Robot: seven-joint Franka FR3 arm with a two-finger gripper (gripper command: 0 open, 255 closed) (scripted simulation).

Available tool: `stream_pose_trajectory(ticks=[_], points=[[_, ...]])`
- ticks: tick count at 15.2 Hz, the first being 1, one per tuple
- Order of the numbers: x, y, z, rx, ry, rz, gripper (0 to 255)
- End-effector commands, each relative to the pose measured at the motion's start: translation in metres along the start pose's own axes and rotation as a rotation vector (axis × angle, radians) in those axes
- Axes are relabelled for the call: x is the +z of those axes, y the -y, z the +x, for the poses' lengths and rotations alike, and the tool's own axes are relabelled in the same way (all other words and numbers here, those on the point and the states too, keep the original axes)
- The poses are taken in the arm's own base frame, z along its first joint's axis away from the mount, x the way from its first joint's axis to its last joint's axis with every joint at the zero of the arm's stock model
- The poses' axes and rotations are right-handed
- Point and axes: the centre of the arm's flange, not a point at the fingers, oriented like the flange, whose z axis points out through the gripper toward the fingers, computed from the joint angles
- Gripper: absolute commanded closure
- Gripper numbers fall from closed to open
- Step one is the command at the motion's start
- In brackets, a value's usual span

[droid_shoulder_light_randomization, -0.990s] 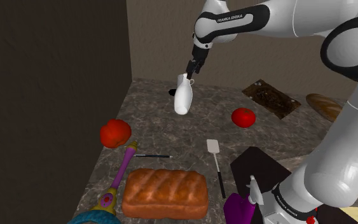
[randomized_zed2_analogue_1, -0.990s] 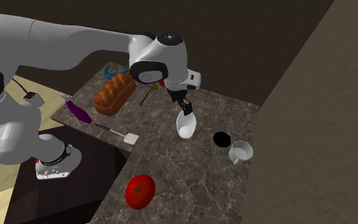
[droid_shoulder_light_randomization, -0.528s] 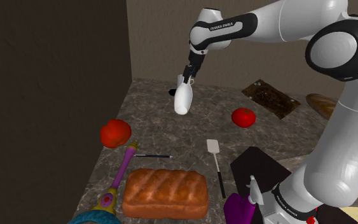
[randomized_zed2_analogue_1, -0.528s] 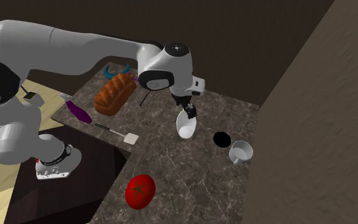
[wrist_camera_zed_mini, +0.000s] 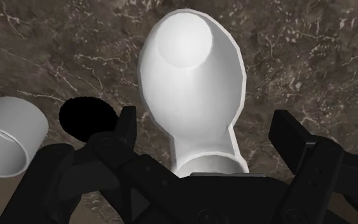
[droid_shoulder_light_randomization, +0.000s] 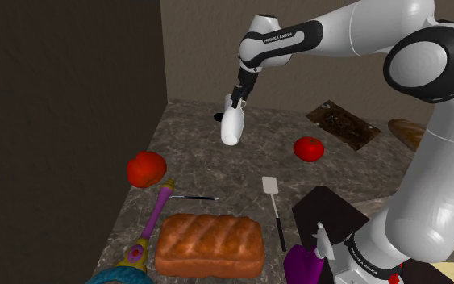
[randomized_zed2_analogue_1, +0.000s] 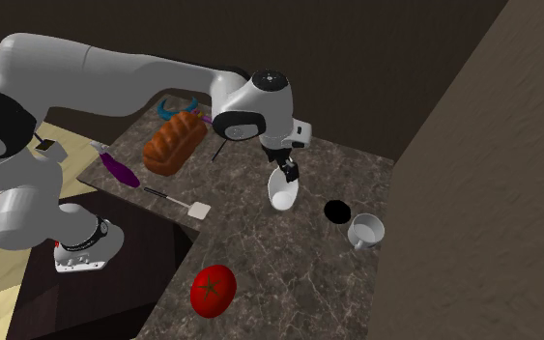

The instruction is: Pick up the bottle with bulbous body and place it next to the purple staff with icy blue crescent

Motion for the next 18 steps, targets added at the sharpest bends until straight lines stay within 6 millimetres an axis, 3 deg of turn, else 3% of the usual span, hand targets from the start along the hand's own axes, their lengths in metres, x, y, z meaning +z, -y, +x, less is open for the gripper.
stream_pose_trajectory(ticks=[1,2,11,18], points=[[0.000,0.000,0.000,0.000,0.000,0.000,0],[0.000,0.000,0.000,0.000,0.000,0.000,255],[0.000,0.000,0.000,0.000,0.000,0.000,255],[-0.037,0.000,0.004,0.000,0.000,0.000,255]])
